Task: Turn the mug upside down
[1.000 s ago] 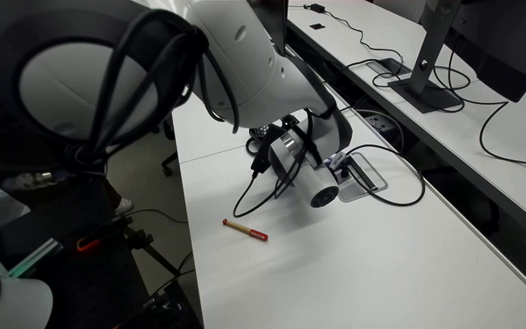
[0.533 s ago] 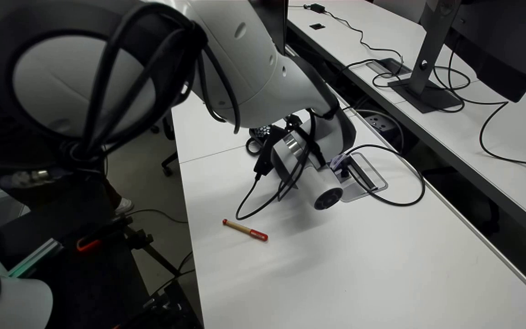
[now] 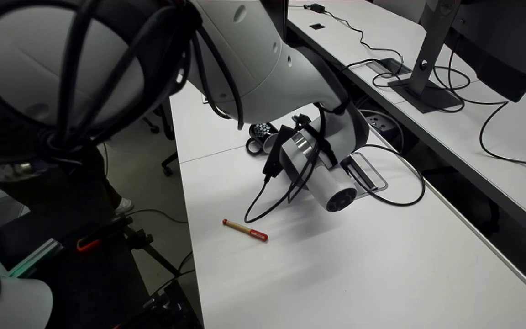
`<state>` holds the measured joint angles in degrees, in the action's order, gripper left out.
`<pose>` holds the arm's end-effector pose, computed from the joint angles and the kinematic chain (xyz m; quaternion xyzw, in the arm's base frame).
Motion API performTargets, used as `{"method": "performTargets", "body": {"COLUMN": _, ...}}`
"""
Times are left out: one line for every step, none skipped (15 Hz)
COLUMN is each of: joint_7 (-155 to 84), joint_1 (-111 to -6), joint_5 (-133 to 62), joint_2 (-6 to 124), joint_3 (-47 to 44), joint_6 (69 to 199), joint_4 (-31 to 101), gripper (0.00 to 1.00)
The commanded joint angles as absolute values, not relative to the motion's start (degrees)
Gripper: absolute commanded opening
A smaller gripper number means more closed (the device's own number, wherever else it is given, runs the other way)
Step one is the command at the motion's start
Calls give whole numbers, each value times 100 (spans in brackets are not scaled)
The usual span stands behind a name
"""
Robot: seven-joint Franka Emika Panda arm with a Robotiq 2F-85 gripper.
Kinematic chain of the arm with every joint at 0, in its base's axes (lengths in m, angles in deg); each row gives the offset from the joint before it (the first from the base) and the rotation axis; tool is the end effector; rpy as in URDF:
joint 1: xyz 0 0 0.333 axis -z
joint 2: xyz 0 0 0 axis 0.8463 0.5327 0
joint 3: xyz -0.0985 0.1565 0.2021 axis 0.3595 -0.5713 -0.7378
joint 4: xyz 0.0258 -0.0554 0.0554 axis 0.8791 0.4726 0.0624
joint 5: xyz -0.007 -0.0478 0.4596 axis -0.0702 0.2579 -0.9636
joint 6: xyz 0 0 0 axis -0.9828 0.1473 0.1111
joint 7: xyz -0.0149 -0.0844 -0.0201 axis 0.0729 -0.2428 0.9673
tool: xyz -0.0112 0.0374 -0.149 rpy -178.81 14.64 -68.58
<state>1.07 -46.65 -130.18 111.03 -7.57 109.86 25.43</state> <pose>0.6570 0.0116 -0.1173 -0.7161 0.3425 0.0346 0.6072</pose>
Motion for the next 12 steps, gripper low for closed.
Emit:
{"method": "performTargets", "body": {"joint_7": 159, "joint_1": -4725, "joint_5": -13077, "joint_2": 10859, "joint_3": -603, "joint_6": 10974, "joint_4": 2692, "gripper": 100}}
{"method": "performTargets", "body": {"joint_7": 159, "joint_1": -4728, "joint_5": -13068, "joint_2": 10820, "joint_3": -582, "joint_6": 10982, "joint_4": 2704, "gripper": 100}}
{"method": "performTargets", "body": {"joint_7": 168, "joint_1": -4731, "joint_5": -13064, "joint_2": 10778, "joint_3": -563, "joint_6": 10990, "joint_4": 2722, "gripper": 100}}
{"method": "performTargets", "body": {"joint_7": 190, "joint_1": -4747, "joint_5": -13056, "joint_2": 10715, "joint_3": -541, "joint_6": 11018, "joint_4": 2756, "gripper": 100}}
{"method": "performTargets", "body": {"joint_7": 212, "joint_1": -4762, "joint_5": -13044, "joint_2": 10663, "joint_3": -525, "joint_6": 11037, "joint_4": 2785, "gripper": 100}}
{"method": "performTargets", "body": {"joint_7": 263, "joint_1": -4801, "joint_5": -13031, "joint_2": 10565, "joint_3": -504, "joint_6": 11093, "joint_4": 2851, "gripper": 100}}
{"method": "performTargets", "body": {"joint_7": 308, "joint_1": -4846, "joint_5": -13025, "joint_2": 10470, "joint_3": -483, "joint_6": 11169, "joint_4": 2915, "gripper": 100}}
{"method": "performTargets", "body": {"joint_7": 361, "joint_1": -4879, "joint_5": -13026, "joint_2": 10392, "joint_3": -478, "joint_6": 11220, "joint_4": 2958, "gripper": 100}}
{"method": "performTargets", "body": {"joint_7": 432, "joint_1": -4924, "joint_5": -13035, "joint_2": 10302, "joint_3": -470, "joint_6": 11296, "joint_4": 3010, "gripper": 100}}
{"method": "performTargets", "body": {"joint_7": 509, "joint_1": -4992, "joint_5": -13029, "joint_2": 10202, "joint_3": -457, "joint_6": 11416, "joint_4": 3070, "gripper": 100}}
{"method": "performTargets", "body": {"joint_7": 577, "joint_1": -5062, "joint_5": -13016, "joint_2": 10109, "joint_3": -441, "joint_6": 11545, "joint_4": 3123, "gripper": 100}}
{"method": "performTargets", "body": {"joint_7": 656, "joint_1": -5177, "joint_5": -12964, "joint_2": 9977, "joint_3": -406, "joint_6": 11742, "joint_4": 3215, "gripper": 100}}
